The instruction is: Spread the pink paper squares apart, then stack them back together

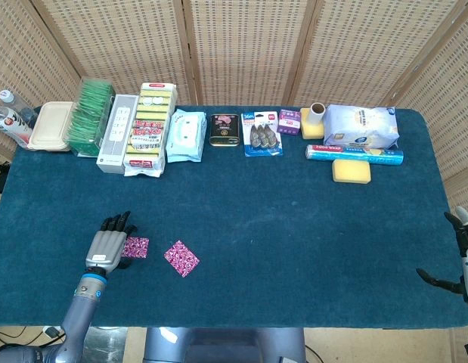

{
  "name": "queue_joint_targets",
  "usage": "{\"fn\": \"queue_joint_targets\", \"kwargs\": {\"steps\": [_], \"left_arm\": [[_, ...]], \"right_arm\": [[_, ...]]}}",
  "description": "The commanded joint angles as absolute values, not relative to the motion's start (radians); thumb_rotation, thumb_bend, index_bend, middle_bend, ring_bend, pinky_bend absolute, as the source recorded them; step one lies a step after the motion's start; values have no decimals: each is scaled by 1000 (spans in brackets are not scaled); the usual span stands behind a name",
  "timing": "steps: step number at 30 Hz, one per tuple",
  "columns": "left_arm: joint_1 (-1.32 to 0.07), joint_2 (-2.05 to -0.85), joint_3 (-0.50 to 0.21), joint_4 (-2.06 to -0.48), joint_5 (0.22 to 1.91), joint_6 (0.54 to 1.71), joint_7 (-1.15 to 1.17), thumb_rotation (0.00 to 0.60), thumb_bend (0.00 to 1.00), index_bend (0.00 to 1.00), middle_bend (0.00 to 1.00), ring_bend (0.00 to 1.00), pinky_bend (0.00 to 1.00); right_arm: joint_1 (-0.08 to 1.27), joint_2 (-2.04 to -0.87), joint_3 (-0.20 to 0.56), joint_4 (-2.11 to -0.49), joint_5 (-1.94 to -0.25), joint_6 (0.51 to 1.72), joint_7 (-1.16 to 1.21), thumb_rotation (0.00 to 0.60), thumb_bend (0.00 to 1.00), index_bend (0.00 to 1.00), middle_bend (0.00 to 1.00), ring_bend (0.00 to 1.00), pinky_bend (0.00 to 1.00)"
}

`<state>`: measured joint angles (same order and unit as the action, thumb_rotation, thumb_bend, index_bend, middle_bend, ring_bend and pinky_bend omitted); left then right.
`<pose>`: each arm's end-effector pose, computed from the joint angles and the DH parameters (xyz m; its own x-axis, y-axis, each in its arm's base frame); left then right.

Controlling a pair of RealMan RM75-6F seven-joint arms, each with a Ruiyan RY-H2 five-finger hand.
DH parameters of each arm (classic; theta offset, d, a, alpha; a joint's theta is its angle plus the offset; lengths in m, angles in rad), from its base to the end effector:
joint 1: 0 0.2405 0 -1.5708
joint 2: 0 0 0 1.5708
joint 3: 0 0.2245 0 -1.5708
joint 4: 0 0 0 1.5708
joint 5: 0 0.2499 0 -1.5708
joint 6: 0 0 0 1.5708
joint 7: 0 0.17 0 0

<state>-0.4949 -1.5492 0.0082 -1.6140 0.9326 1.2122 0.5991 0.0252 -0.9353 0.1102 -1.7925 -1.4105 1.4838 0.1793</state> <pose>-0.2156 0.2587 -0.0672 0.5049 0.3811 0.7745 0.8535 -0.0868 -0.5137 -0.2950 -0.2027 0.1584 0.2196 0.0505 0.9743 -0.9713 0.1044 0.2135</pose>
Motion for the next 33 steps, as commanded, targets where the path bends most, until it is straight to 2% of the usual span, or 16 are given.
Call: {"fn": "queue_joint_targets", "kwargs": {"steps": [1,16,28,33], "left_arm": [[-493,-1551,3,-1613,934,1208,600,600,218,232,0,0,72],[-488,-1535,-17,-1623,913,1164,590,600,234,234,0,0,72],[-477,-1559,-30,-1606,908,1189,603,600,243,376,0,0,72],[-472,-1560,-32,-1609,918,1193,598,600,245,390,0,0,72]], "right_arm": [[25,-936,110,-1792,-1411,1485,179,600,0,58,0,0,0],[23,-937,109,-1794,-1415,1489,176,600,0,58,0,0,0],[24,-939,110,-1794,-1413,1491,171,600,0,58,0,0,0],[23,-938,110,-1795,-1412,1490,173,600,0,58,0,0,0]]}}
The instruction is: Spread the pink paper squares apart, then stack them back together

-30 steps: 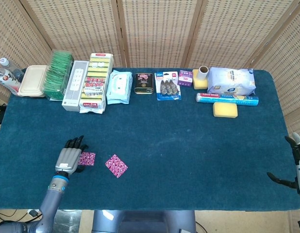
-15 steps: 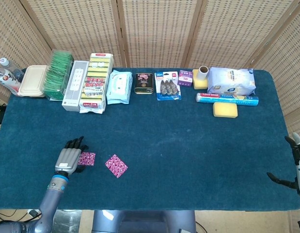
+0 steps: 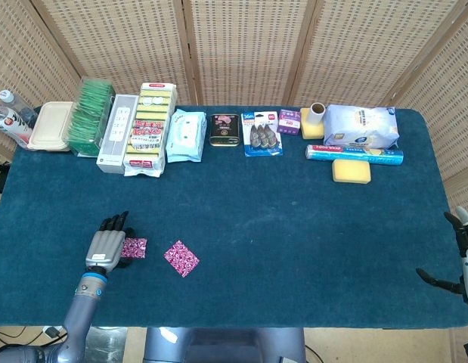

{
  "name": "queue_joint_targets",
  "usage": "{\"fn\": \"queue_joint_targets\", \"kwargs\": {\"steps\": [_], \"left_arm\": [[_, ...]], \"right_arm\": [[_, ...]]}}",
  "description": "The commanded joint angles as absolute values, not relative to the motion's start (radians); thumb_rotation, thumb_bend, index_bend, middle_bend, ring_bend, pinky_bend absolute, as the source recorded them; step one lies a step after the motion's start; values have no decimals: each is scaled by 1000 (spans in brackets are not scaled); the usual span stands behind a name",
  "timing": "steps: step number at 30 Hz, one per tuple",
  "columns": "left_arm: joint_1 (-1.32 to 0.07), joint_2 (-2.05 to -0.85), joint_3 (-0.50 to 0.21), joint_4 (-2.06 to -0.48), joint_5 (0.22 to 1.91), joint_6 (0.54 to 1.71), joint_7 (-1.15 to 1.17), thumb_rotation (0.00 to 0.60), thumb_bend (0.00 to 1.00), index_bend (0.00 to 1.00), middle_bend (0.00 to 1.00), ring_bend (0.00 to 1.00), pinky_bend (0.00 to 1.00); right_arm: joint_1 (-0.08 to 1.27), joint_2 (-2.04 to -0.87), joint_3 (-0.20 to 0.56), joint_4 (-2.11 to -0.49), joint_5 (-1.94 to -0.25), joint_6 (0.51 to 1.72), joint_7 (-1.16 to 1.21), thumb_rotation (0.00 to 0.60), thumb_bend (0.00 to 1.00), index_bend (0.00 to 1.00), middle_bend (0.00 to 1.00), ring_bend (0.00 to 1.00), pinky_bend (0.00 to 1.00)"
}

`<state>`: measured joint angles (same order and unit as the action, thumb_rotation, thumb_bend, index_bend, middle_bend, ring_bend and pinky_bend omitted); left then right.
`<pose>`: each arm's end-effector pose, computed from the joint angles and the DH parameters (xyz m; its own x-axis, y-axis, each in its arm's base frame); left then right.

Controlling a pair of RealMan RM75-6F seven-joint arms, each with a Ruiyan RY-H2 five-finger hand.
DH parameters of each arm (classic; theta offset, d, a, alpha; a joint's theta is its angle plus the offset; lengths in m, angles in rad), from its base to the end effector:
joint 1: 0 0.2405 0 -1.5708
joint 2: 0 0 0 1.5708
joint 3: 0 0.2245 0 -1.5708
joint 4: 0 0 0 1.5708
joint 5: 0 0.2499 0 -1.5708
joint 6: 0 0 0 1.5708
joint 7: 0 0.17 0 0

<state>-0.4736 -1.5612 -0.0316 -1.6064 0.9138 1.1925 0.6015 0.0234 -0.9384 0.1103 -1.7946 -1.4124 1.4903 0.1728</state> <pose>-0.2168 0.2628 -0.0683 0.4719 0.3896 0.7909 0.8679 -0.0475 -0.4945 -0.2939 -0.2022 0.1581 0.2217 0.0554 0.9736 -0.9711 0.1032 0.2152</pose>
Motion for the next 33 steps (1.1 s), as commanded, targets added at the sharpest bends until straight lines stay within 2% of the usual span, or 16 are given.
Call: {"fn": "queue_joint_targets", "kwargs": {"steps": [1,10,15,20,33], "left_arm": [[-471,-1558,-33,-1612,923,1194,595,600,245,390,0,0,72],[-488,-1508,-15,-1626,1044,1126,505,600,246,390,0,0,72],[-542,-1445,16,-1627,1270,1038,366,600,247,390,0,0,72],[-589,-1421,17,-1645,1352,996,373,600,247,390,0,0,72],[-668,-1458,4,-1649,1271,897,572,600,246,390,0,0,72]], "right_arm": [[23,-938,110,-1794,-1412,1490,172,600,0,58,0,0,0],[24,-938,110,-1795,-1411,1487,171,600,0,58,0,0,0],[26,-938,109,-1797,-1407,1483,162,600,0,58,0,0,0],[26,-940,109,-1798,-1403,1480,157,600,0,58,0,0,0],[26,-935,113,-1795,-1398,1480,170,600,0,58,0,0,0]]}}
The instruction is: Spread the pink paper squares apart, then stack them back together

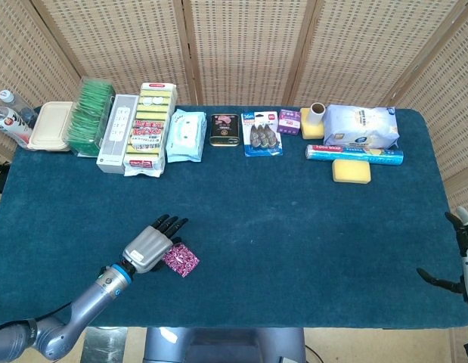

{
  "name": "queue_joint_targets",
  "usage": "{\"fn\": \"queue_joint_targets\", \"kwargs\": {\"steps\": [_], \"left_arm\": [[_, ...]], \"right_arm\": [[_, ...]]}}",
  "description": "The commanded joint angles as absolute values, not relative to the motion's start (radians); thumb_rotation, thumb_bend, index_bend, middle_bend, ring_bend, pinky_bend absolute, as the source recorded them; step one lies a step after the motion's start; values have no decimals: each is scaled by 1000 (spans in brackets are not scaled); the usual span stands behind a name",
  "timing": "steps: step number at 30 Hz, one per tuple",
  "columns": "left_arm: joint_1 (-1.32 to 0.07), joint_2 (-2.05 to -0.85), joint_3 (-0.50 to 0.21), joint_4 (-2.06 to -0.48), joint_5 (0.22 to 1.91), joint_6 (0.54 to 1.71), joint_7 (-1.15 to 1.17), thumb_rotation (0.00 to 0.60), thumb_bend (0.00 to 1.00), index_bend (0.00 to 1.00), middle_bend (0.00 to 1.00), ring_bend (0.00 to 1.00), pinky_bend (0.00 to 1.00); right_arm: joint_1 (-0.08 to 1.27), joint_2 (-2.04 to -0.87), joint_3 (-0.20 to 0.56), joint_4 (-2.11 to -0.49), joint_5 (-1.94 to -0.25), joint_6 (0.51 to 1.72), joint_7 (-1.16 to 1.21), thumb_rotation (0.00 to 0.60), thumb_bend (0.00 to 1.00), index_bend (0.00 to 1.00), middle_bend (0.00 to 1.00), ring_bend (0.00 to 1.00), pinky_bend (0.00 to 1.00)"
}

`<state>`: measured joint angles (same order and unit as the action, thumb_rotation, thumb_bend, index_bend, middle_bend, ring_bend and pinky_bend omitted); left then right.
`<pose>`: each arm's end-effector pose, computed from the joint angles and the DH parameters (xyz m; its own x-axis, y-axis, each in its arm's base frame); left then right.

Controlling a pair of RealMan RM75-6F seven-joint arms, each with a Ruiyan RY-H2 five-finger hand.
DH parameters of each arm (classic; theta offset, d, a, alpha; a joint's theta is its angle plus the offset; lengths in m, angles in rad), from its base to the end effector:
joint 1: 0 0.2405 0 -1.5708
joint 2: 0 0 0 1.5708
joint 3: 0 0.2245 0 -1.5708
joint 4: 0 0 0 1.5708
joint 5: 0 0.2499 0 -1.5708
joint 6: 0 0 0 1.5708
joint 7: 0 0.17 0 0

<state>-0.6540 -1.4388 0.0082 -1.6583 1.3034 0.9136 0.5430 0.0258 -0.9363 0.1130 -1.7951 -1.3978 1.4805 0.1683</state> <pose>-0.1402 0.2674 -0.0828 0.7024 0.2765 0.6559 0.6572 -0.6057 -0.4485 -0.2960 -0.2033 0.1585 0.2254 0.0509 0.9729 -0.9690 0.1158 0.2184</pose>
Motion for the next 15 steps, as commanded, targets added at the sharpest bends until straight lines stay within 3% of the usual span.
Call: {"fn": "queue_joint_targets", "kwargs": {"steps": [1,15], "left_arm": [[-670,-1462,3,-1648,1264,896,580,600,246,390,0,0,72],[-698,-1496,0,-1640,1190,887,640,600,246,390,0,0,72]], "right_arm": [[25,-935,113,-1795,-1398,1480,171,600,0,58,0,0,0],[26,-935,113,-1795,-1398,1479,172,600,0,58,0,0,0]]}}
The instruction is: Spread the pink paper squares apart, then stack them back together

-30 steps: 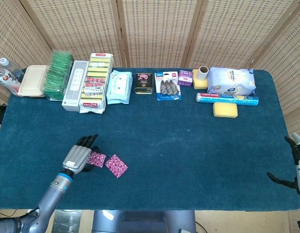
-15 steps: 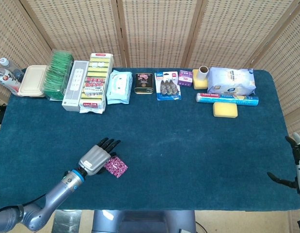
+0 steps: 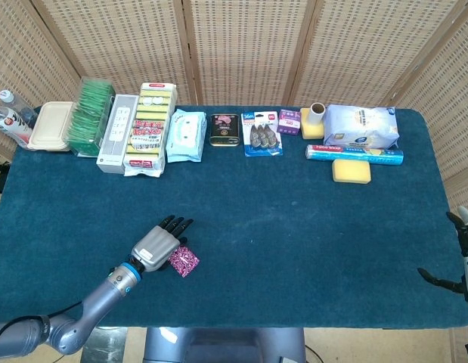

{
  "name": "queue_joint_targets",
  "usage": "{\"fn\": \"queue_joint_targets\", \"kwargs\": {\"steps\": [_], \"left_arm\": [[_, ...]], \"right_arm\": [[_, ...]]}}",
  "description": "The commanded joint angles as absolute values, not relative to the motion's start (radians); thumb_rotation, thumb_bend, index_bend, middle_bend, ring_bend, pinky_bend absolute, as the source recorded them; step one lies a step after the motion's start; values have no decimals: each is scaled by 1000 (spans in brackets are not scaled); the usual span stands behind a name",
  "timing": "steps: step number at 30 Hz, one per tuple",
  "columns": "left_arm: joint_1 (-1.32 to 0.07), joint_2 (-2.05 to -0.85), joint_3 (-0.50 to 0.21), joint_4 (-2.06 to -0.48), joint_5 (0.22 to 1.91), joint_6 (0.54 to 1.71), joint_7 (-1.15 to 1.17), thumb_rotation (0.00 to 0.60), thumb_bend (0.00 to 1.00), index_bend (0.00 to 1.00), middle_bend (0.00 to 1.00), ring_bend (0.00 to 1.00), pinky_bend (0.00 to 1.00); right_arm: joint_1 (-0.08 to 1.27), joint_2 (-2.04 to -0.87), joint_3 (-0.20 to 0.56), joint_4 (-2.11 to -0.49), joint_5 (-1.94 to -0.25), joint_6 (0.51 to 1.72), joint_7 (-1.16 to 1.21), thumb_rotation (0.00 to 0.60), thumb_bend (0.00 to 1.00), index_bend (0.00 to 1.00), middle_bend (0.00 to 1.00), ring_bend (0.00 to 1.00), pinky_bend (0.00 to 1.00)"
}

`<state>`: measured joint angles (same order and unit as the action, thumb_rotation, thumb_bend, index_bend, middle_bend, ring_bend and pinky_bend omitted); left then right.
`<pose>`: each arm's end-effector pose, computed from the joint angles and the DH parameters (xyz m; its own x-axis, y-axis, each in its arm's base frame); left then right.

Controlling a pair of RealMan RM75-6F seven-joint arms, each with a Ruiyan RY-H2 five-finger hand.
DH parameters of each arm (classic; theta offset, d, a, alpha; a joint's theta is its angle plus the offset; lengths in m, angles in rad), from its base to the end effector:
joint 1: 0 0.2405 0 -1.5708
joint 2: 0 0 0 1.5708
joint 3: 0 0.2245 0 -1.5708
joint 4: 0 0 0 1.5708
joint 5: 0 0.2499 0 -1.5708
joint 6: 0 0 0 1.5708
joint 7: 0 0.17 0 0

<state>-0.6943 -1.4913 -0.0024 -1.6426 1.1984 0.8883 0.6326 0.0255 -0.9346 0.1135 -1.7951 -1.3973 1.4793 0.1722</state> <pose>-0.1318 0.2707 -0.0981 0.7246 0.2911 0.6247 0.6450 -0.6059 -0.4657 -0.2963 -0.2033 0.1589 0.2231 0.0507 0.9735 -0.9694 0.1164 0.2161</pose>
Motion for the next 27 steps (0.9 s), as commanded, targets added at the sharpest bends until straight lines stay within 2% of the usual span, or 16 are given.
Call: {"fn": "queue_joint_targets", "kwargs": {"steps": [1,27], "left_arm": [[-700,-1498,1,-1640,1188,887,642,600,245,390,0,0,72],[-728,-1528,16,-1632,1153,907,685,600,245,375,0,0,72]], "right_arm": [[26,-935,113,-1795,-1398,1479,172,600,0,58,0,0,0],[24,-931,115,-1797,-1393,1480,175,600,0,58,0,0,0]]}}
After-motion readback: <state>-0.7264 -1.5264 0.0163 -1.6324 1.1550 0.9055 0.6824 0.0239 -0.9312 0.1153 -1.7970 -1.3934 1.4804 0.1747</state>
